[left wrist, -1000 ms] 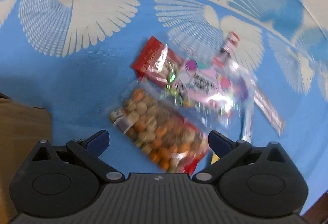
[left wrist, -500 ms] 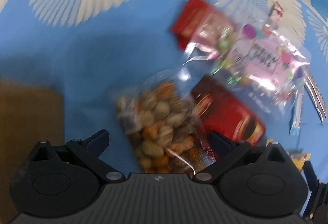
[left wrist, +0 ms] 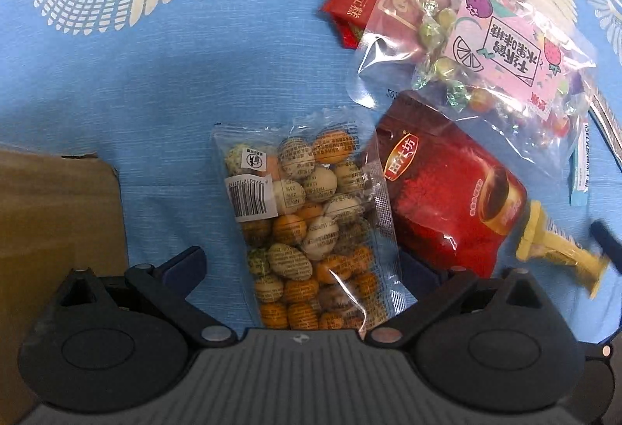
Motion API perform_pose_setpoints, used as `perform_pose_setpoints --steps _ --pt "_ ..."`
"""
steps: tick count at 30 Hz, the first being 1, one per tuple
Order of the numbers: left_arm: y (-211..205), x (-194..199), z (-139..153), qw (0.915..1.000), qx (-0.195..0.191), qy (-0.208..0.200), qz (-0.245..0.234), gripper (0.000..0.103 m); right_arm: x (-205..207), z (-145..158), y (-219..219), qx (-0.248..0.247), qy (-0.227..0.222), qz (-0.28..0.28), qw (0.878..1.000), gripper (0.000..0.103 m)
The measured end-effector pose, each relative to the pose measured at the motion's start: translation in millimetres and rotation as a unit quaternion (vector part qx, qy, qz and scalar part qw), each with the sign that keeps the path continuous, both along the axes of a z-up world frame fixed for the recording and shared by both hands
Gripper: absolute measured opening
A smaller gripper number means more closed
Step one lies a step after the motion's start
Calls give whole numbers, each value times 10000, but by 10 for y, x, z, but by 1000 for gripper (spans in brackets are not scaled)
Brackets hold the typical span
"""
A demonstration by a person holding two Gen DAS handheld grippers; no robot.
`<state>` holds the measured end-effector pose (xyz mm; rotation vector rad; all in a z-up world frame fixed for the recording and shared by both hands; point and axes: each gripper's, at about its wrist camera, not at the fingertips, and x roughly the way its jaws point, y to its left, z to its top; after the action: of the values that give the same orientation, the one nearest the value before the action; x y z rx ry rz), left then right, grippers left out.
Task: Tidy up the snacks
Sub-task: 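Grasp the mesh nut bag with left gripper while right gripper grasps yellow candy bar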
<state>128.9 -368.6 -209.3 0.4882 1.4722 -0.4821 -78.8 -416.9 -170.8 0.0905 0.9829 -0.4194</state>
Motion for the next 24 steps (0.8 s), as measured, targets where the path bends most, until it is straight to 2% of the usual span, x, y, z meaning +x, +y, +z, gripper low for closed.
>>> perform_pose_setpoints --steps 1,3,5,6,7,10,13,19,24 --pt "-1 4 16 10000 6 4 16 103 -41 -6 -50 221 -55 -99 9997 99" --pt "22 34 47 10000 14 -22 93 101 -126 -7 -27 197 -195 -120 9995 93" --pt "53 -16 81 9998 -83 -91 162 89 -209 10 46 155 -401 -43 9991 70" --pt "93 -85 144 9997 -161 -129 134 76 -237 25 73 158 -508 -61 9986 43" --pt "97 -126 200 9996 -188 -207 75 67 -262 42 114 138 -580 -116 9982 17" --pt "152 -213 337 9992 -276 -273 -51 57 -325 75 221 94 -630 -493 9968 16" --pt "285 -320 516 9982 -515 -295 -119 56 -486 225 314 204 -977 -949 9905 16" --pt "673 -668 1068 9921 -1144 -394 -338 55 -856 735 586 351 -1858 -1695 9672 16" --pt "1129 -1019 1633 9813 -1798 -436 -526 55 -1088 1126 958 422 -2244 -1887 9551 16"
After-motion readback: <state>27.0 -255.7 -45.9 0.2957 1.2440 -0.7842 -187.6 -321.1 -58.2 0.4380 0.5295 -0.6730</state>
